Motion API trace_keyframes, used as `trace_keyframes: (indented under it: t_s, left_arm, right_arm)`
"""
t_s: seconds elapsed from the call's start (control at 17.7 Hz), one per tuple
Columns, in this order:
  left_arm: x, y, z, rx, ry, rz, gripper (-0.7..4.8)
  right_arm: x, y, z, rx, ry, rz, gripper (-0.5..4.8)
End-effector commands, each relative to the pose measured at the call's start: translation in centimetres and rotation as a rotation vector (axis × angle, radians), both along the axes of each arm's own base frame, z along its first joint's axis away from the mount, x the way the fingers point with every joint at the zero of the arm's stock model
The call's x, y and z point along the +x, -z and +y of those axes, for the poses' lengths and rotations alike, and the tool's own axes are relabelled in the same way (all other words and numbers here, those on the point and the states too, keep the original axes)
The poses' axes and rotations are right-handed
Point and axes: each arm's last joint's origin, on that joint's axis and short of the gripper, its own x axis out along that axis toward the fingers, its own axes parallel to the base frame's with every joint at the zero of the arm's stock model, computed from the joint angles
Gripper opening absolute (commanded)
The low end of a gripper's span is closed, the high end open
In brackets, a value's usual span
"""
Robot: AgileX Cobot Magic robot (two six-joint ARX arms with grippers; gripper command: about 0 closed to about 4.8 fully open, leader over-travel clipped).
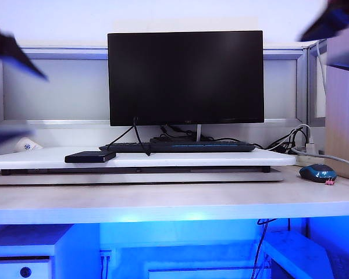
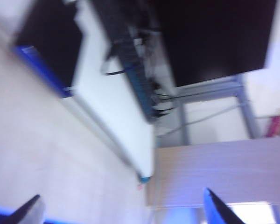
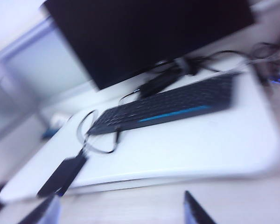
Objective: Unplug the data cable of the portable hard drive.
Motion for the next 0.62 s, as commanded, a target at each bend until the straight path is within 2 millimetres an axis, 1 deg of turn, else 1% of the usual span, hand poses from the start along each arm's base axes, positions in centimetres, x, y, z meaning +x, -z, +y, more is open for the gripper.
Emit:
trace_keyframes:
  t_s: [0.06,0.17,0.23,0.34,0.62]
  left_arm:
    - [1.7,0.3,-0.2,0.000,0.015,0.008,4.65]
    - [4.1,0.0,-0.6,0.008,0.042,-0.003,4.65]
    - [4.6,0.0,-0.6,0.018,0.047,-0.006,4.65]
    - [6.2,0.9,-0.8,0.039,0.050,0.042,4.65]
    - [8.1,3.2,-1.0,0.049,0.061,0.129,4.66]
  right_arm:
    - [1.9,-1.1,2.3,-0.100,-0.089,-0.040,3.39]
    - [3.4,-1.5,3.9,-0.125,-0.131,-0.038,3.39]
    - [3.7,-1.6,4.1,-0.126,-0.138,-0.035,3.39]
    - [4.5,-1.6,4.5,-0.128,-0.143,-0.026,3.39]
    - [5.4,-1.9,4.9,-0.140,-0.148,-0.019,3.39]
